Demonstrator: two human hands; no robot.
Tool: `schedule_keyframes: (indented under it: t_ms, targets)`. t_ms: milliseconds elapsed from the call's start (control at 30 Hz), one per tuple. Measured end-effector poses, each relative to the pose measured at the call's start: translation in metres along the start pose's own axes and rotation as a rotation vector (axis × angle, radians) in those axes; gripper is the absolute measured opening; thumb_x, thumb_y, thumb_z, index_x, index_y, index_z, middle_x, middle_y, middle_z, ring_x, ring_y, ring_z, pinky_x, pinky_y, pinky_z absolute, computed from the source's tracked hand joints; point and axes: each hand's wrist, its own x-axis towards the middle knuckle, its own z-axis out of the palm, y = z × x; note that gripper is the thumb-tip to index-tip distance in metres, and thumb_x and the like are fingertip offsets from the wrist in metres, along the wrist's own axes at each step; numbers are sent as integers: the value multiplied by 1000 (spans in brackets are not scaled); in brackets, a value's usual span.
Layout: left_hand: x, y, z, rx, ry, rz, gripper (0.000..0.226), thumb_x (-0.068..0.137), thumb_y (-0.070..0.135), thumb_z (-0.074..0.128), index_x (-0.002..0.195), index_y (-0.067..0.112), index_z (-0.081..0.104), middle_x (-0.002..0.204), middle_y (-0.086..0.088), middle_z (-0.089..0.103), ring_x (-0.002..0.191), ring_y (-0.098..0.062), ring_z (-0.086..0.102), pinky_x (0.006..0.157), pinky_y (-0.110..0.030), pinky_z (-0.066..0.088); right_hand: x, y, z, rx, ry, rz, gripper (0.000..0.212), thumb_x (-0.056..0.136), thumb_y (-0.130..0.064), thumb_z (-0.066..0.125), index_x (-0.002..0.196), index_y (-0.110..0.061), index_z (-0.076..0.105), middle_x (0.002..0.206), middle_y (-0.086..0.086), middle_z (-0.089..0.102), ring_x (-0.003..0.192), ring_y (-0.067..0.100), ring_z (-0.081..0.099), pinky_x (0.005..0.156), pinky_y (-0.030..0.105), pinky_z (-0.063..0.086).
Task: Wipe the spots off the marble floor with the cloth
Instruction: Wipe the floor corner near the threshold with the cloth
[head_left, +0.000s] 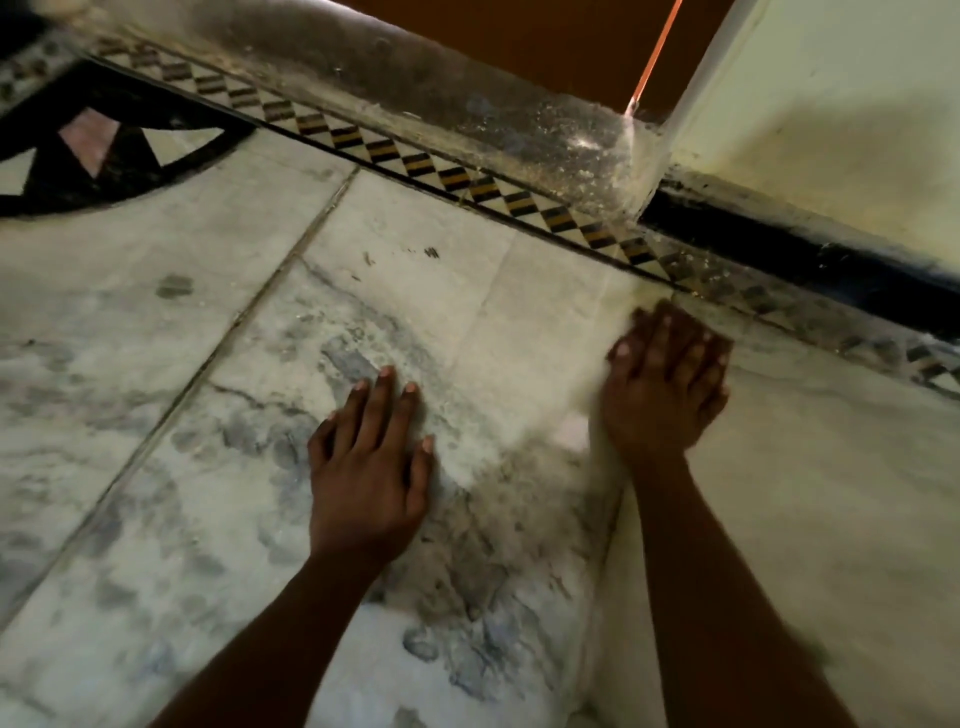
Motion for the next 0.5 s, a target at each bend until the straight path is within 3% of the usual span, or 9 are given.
schedule_keyframes:
  t_ms: [67, 133, 233, 300, 367, 500]
  targets:
    - [0, 2, 2, -8, -5, -13, 64, 105, 52, 36, 166, 32, 35, 179, 3, 22, 165, -22, 25, 123, -49, 28, 35, -42, -2, 60, -180, 62, 67, 106, -61, 20, 168, -38, 11, 178, 13, -1, 163, 43, -8, 129, 63, -6]
    - [-1, 2, 2, 4, -16, -23, 64, 105, 53, 35, 166, 33, 34, 180, 5, 21, 166, -21, 24, 123, -49, 28, 43, -71, 6, 2, -284, -66, 65, 108, -60, 17, 168, -39, 3, 178, 8, -11, 162, 42, -17, 129, 60, -11]
    - [1, 3, 0, 13, -14, -18, 64, 105, 53, 36, 166, 33, 34, 180, 5, 20, 166, -21, 23, 123, -50, 28, -1, -70, 14, -96, -253, -470, 65, 105, -60, 20, 167, -41, 18, 178, 9, 10, 163, 43, 3, 129, 62, 6]
    - [2, 3, 2, 17, -18, -23, 65, 105, 52, 37, 166, 32, 35, 180, 4, 21, 166, -22, 23, 123, -50, 28, -42, -41, 8, -106, -218, -622, 67, 102, -60, 21, 166, -40, 24, 177, 6, 19, 163, 37, 12, 129, 59, 15]
    - [2, 5, 1, 14, -22, -21, 65, 104, 50, 38, 166, 31, 36, 180, 2, 22, 166, -23, 24, 122, -51, 28, -57, -2, -4, -137, -226, -574, 67, 103, -60, 20, 167, -42, 17, 179, 2, 10, 165, 29, 5, 130, 54, 9]
    - [2, 4, 2, 26, -10, -17, 65, 103, 49, 39, 165, 29, 38, 179, 0, 25, 165, -24, 27, 121, -52, 29, -22, 12, -7, -114, -57, -161, 68, 104, -58, 23, 168, -34, 20, 177, 12, 14, 164, 37, 8, 130, 57, 3]
